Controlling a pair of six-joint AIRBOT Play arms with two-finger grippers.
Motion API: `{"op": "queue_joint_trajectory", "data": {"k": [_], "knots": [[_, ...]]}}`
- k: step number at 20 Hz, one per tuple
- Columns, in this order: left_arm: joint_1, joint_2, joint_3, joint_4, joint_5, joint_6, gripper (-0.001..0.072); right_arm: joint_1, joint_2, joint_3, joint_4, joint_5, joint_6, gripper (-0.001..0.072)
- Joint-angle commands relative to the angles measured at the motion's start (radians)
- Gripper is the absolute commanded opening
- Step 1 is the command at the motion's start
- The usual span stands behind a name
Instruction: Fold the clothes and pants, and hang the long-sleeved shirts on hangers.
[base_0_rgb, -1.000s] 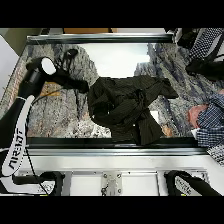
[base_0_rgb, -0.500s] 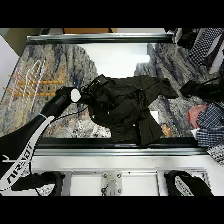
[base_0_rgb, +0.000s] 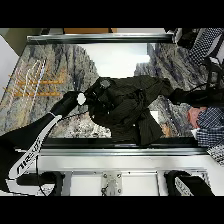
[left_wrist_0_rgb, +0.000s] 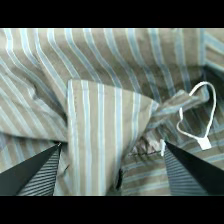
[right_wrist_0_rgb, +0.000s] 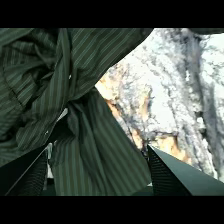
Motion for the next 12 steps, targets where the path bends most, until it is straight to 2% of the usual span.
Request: {"op": "queue_joint_trajectory", "data": {"k": [1,2,3,4,7,10,12], "knots": [[-0.005,-0.030,0.000,-0.002,0.033,-0.006,0.0594,0.067,-0.007,-0.059,0.003,-0.005,0.036,0.0660],[-0.005,-0.036,0.000,-0.002,0.039,-0.029,0.0464,0.090,-0.011,-0.080,0.003,-0.009,0.050,0.0659],[-0.005,-0.036,0.000,-0.002,0.053,-0.074,0.0265,0.119,-0.013,-0.106,0.003,-0.015,0.067,0.0659],[0.000,-0.029,0.000,0.000,0.064,-0.118,0.0028,0.150,-0.013,-0.131,0.003,-0.027,0.094,0.0660],[0.031,0.021,0.000,0.000,0.046,-0.161,0.0017,0.274,-0.019,-0.227,0.012,-0.098,0.275,0.0660],[0.046,0.067,0.000,-0.001,0.000,-0.163,0.0017,0.399,-0.049,-0.344,0.088,-0.274,0.506,0.0659],[0.046,0.080,0.000,-0.001,-0.024,-0.163,0.0017,0.480,-0.106,-0.405,0.163,-0.413,0.575,0.0659]]}}
